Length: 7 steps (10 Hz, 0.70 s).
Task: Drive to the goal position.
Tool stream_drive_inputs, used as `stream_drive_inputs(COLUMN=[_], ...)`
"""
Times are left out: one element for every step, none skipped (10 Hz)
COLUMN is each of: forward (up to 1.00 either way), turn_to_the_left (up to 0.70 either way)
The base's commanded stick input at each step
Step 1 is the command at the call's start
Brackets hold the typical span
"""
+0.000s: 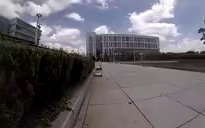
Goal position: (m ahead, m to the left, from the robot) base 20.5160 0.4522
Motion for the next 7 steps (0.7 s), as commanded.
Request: stream_drive_inputs(forward=[0.01,0.03,0.03,0.04,0.04,0.04,0.04], turn_to_the_left=[0.0,0.0,0.0,0.0,0.0,0.0,0.0])
